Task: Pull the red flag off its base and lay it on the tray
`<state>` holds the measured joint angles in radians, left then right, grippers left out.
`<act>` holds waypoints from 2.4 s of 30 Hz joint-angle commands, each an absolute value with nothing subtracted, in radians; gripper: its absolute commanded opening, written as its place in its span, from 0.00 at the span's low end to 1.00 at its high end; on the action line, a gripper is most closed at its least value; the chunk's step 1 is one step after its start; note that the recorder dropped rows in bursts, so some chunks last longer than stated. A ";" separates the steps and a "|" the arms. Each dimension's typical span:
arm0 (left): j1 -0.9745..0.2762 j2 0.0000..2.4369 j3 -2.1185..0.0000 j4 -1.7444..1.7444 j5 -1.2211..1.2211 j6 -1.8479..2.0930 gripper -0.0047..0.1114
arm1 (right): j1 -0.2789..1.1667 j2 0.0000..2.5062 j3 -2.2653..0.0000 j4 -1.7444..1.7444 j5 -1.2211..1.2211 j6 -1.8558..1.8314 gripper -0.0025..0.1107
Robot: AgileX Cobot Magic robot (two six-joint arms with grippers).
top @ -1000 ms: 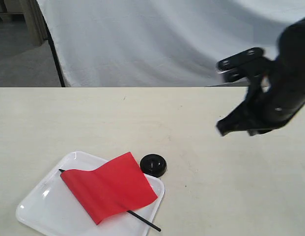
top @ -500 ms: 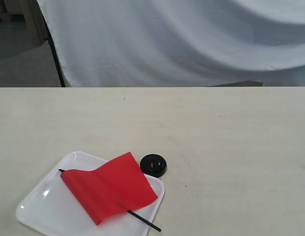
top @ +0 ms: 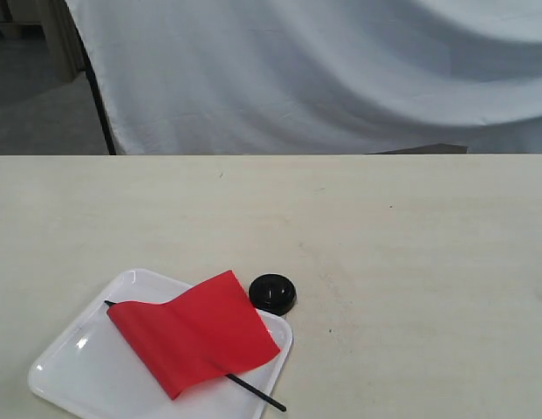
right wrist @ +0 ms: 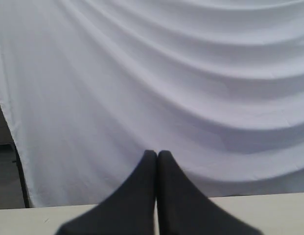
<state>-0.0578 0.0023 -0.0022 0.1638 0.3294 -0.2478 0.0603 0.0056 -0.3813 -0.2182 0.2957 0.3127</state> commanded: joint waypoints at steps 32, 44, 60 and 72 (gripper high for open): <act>-0.057 0.000 0.000 0.159 0.322 -0.243 0.04 | 0.062 0.000 0.000 -0.209 0.147 0.164 0.03; -0.057 0.000 0.000 0.159 0.322 -0.243 0.04 | 0.062 0.000 0.000 -0.193 0.149 0.181 0.03; -0.057 0.000 0.000 0.159 0.322 -0.243 0.04 | 0.062 0.000 0.000 0.012 0.319 0.189 0.03; -0.057 0.000 0.000 0.159 0.322 -0.243 0.04 | 0.062 0.000 0.000 0.056 0.319 0.189 0.03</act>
<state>-0.0578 0.0023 -0.0022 0.1638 0.3294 -0.2478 0.0603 0.0056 -0.0012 0.0458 0.3188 0.1849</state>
